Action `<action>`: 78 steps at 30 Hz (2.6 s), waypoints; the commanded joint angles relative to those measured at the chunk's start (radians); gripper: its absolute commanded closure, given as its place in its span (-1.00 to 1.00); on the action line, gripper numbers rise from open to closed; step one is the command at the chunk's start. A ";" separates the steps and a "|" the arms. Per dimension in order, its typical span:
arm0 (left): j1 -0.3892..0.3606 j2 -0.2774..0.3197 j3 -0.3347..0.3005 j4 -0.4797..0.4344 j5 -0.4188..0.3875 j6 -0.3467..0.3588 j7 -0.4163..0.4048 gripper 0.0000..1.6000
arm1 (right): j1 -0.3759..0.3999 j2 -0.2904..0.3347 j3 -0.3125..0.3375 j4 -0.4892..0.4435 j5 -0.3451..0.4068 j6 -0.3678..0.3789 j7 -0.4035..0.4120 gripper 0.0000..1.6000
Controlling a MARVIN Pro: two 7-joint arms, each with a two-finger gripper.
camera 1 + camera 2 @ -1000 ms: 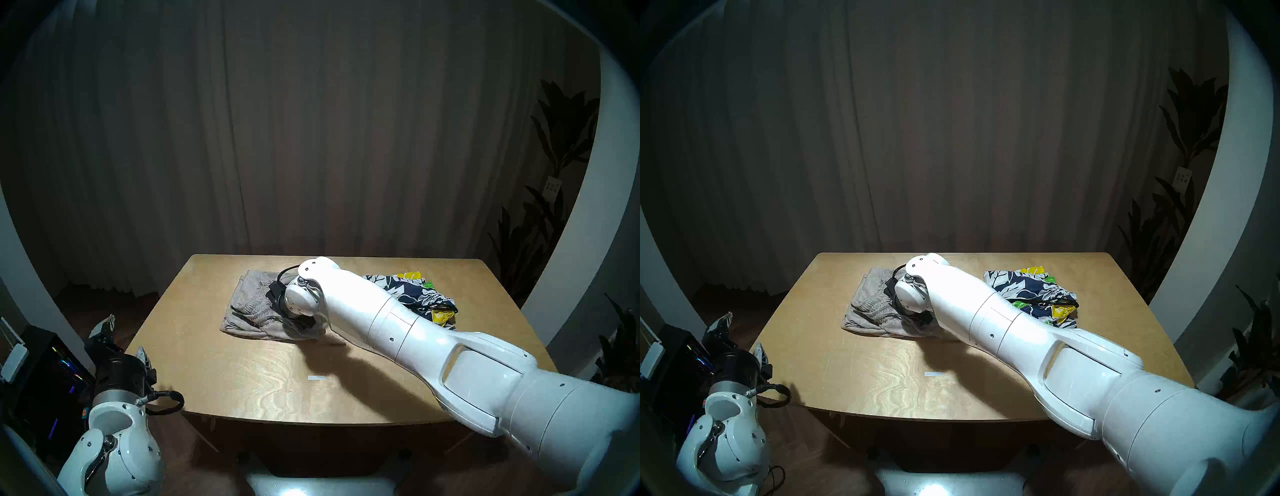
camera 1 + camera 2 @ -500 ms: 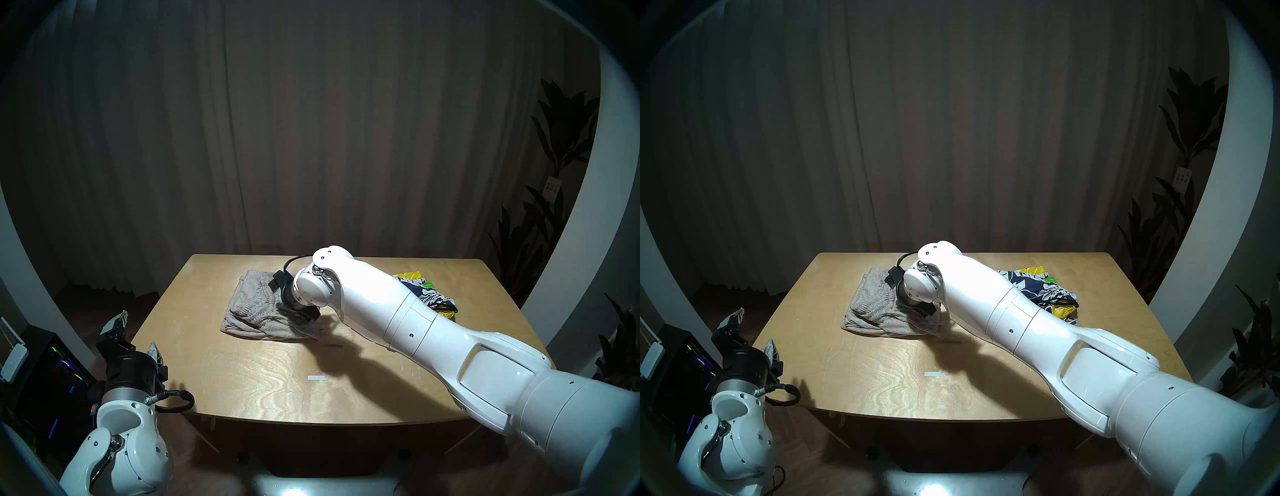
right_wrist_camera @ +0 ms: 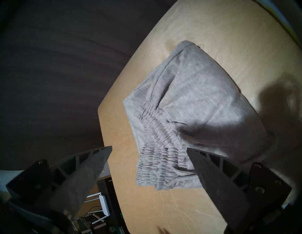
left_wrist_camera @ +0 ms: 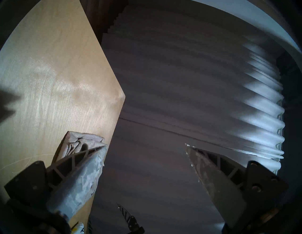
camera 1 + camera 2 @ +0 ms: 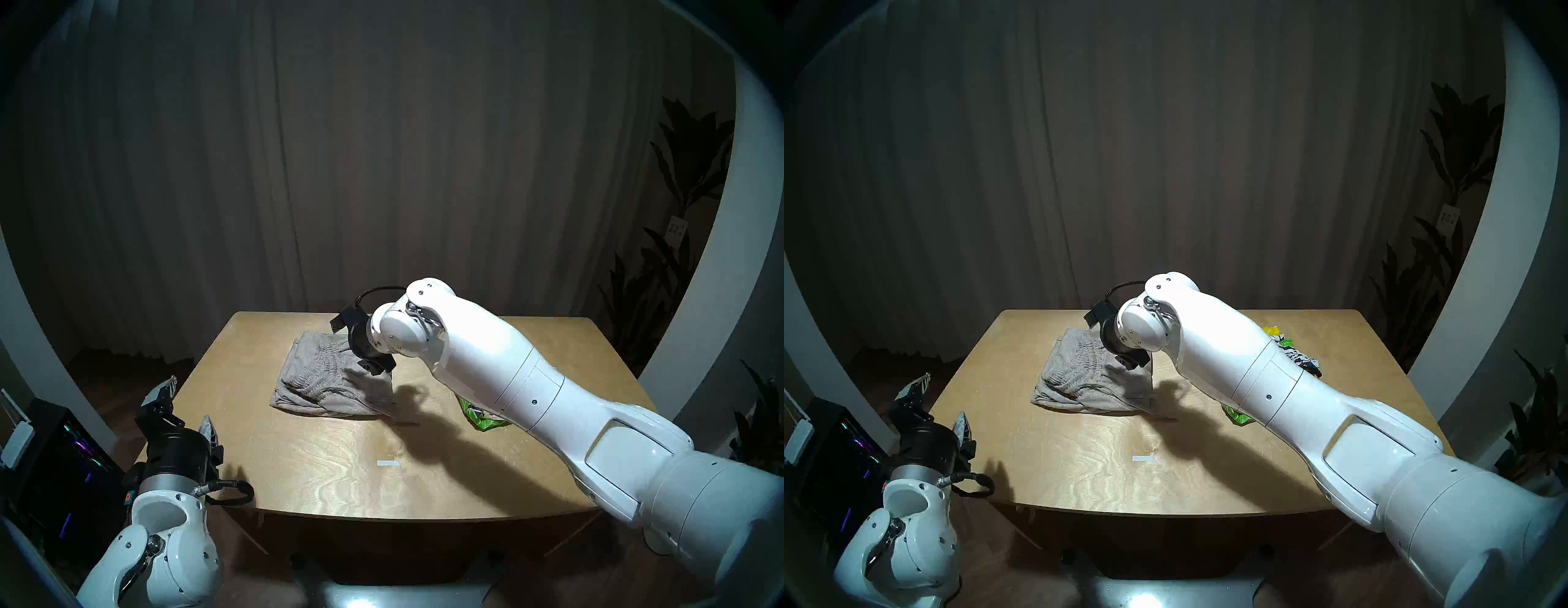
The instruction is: Fold pants twice and stack them
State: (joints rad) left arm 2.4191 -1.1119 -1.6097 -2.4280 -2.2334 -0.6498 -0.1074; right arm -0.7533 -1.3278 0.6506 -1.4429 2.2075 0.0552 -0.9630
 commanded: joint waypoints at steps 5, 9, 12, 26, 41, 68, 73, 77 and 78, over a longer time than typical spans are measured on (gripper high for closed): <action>-0.027 0.041 0.046 -0.013 0.040 0.032 -0.008 -1.00 | -0.044 0.101 0.058 -0.118 0.024 -0.027 0.006 -1.00; -0.038 0.061 0.068 -0.007 0.061 0.048 -0.010 -1.00 | -0.076 0.143 0.078 -0.166 0.037 -0.043 0.006 -1.00; -0.043 0.069 0.076 -0.004 0.069 0.055 -0.010 -1.00 | -0.089 0.161 0.087 -0.186 0.043 -0.050 0.007 -1.00; -0.091 0.129 0.124 0.056 0.142 0.096 -0.013 -1.00 | -0.193 0.290 0.154 -0.334 0.083 -0.103 0.016 -1.00; -0.184 0.191 0.138 0.169 0.206 0.166 -0.020 -1.00 | -0.379 0.450 0.266 -0.562 0.158 -0.195 0.072 -1.00; -0.291 0.170 0.193 0.290 0.107 0.348 -0.060 -1.00 | -0.730 0.652 0.484 -0.808 0.277 -0.499 0.293 -1.00; -0.323 0.155 0.235 0.294 0.087 0.388 -0.067 -1.00 | -0.788 0.677 0.536 -0.826 0.295 -0.559 0.346 -1.00; -0.346 0.147 0.253 0.305 0.073 0.415 -0.079 -1.00 | -0.841 0.690 0.568 -0.850 0.312 -0.600 0.395 -1.00; -0.350 0.142 0.255 0.306 0.069 0.418 -0.082 -1.00 | -0.856 0.693 0.575 -0.857 0.315 -0.609 0.409 -1.00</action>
State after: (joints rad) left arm 2.1273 -0.9508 -1.3693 -2.1189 -2.1508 -0.2724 -0.1577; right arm -1.5042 -0.6718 1.1653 -2.2459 2.5060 -0.4940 -0.6395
